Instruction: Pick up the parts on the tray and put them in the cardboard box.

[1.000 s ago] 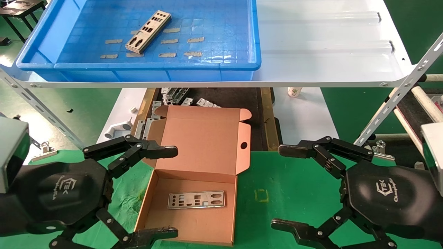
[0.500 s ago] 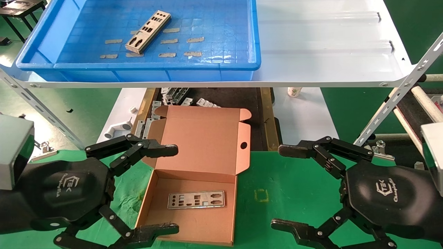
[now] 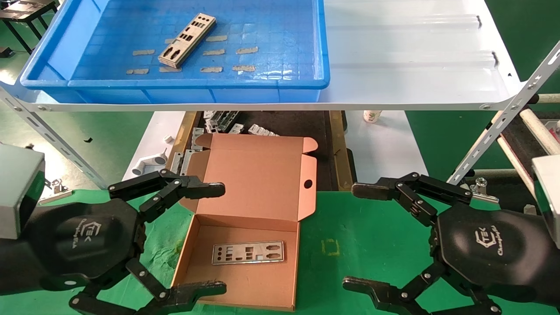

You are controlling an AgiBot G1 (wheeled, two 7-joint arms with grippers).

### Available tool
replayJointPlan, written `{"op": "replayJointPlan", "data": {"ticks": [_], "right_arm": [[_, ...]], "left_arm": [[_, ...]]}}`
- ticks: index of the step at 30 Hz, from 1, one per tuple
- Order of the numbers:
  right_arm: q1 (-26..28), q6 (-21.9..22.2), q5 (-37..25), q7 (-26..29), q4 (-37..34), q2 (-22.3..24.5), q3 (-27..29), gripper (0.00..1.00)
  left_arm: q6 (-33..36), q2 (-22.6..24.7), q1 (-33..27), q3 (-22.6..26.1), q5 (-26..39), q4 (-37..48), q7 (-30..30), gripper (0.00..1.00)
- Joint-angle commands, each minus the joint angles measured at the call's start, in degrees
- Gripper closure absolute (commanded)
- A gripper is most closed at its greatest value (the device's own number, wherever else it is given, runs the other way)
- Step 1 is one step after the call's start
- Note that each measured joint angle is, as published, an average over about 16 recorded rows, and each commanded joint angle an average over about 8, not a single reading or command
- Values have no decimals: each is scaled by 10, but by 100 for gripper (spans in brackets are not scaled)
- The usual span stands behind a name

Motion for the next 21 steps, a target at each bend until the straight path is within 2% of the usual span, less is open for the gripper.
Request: {"op": "replayJointPlan", "data": {"ticks": [1, 21], "right_arm": [[0, 0, 0, 0, 0, 0, 0, 0], [0, 0, 0, 0, 0, 0, 0, 0]], "left_arm": [[0, 0, 0, 0, 0, 0, 0, 0], [0, 1, -1, 1, 1, 1, 1, 0]]}}
